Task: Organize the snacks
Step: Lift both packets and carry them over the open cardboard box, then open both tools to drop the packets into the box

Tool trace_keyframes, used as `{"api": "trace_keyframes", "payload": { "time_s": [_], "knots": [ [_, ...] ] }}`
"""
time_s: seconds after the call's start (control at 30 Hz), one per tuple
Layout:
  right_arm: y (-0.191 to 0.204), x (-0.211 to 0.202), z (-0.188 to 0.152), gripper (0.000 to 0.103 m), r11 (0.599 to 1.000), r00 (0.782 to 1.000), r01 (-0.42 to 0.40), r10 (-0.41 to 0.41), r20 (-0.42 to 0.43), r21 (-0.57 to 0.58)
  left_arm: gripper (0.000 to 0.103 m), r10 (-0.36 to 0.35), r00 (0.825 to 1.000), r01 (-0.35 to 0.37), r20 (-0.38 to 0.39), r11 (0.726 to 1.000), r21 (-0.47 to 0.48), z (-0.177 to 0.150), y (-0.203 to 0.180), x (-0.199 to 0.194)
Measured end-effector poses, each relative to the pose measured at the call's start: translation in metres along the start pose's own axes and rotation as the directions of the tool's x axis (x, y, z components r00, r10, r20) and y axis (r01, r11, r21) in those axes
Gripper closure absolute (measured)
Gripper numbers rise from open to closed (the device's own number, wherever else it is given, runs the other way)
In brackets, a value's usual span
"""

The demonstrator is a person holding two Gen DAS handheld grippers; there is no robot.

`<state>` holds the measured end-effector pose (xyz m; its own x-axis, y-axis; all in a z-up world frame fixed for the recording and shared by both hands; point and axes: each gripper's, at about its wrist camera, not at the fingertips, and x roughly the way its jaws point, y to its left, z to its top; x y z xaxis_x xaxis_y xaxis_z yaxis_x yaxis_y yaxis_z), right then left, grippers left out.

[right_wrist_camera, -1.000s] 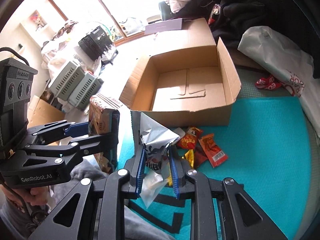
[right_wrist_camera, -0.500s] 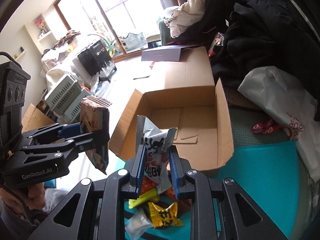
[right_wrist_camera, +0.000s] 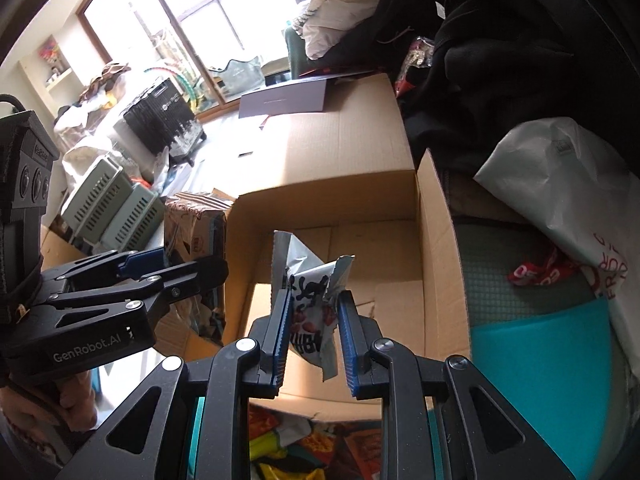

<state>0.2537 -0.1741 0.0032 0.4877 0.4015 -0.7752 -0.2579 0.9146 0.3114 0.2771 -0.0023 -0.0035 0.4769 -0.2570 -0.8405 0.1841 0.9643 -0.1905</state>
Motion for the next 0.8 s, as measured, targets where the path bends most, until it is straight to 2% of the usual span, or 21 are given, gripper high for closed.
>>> {"api": "trace_keyframes", "payload": {
  "time_s": [0.3,0.67,0.7,0.8],
  "knots": [
    [-0.012,0.043,0.021,0.080,0.998,0.998,0.055,-0.055,-0.011,-0.012,0.056,0.059,0.997,-0.059,-0.049,0.998,-0.005,0.015,0.012,0.053],
    [-0.018,0.073,0.011,0.078,0.993,0.990,0.116,-0.117,-0.075,-0.010,0.053,0.131,0.981,-0.138,-0.142,0.989,-0.043,0.002,0.023,0.091],
    [-0.019,0.072,0.010,0.077,0.993,0.989,0.121,-0.122,-0.078,-0.011,0.053,0.129,0.980,-0.137,-0.149,0.989,-0.049,0.000,0.024,0.093],
    [-0.021,0.069,0.008,0.064,0.989,0.986,0.146,-0.146,-0.082,-0.014,0.053,0.129,0.979,-0.139,-0.159,0.989,-0.053,-0.004,0.023,0.094]
  ]
}}
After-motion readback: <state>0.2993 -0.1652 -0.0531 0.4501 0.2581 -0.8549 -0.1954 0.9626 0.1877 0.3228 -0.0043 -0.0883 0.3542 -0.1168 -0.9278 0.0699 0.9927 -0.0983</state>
